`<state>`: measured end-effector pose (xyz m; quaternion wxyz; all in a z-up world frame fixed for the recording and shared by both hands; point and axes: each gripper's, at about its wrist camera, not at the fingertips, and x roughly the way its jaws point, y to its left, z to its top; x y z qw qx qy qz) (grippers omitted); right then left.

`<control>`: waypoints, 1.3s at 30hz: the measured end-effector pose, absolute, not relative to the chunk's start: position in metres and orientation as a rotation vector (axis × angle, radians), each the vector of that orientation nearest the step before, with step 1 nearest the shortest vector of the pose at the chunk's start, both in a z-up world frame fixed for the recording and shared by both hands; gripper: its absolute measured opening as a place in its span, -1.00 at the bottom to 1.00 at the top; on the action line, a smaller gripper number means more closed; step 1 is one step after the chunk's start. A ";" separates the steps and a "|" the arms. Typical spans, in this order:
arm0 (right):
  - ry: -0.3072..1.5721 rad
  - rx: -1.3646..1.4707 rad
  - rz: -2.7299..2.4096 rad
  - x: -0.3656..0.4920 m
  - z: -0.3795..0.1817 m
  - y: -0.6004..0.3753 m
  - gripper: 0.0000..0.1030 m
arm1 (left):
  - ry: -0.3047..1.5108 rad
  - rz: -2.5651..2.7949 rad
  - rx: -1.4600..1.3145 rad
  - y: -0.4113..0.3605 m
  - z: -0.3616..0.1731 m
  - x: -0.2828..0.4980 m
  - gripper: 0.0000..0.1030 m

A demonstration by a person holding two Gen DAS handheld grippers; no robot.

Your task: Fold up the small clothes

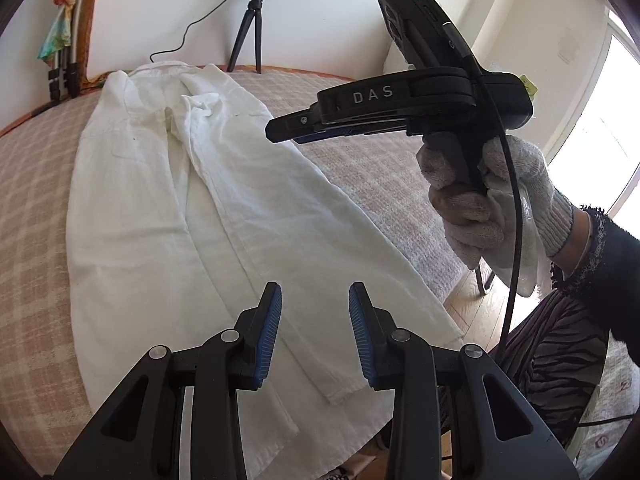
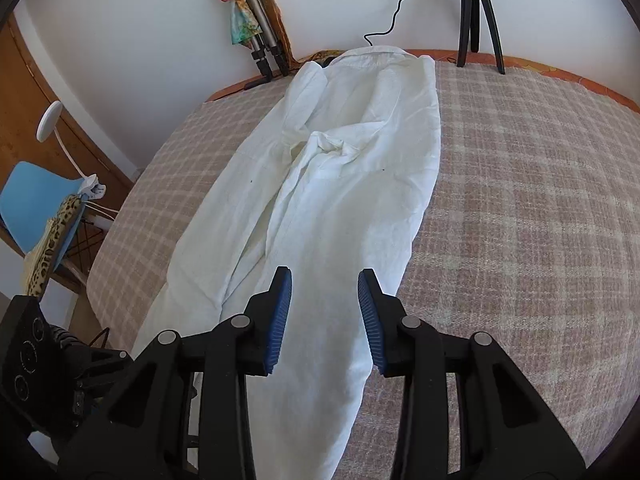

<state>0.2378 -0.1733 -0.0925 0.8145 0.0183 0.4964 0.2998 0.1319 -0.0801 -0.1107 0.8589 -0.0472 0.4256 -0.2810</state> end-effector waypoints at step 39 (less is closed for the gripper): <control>1.328 0.297 0.773 0.119 -0.135 -0.258 -0.27 | 1.027 -0.409 -0.299 0.038 -0.131 0.075 -0.35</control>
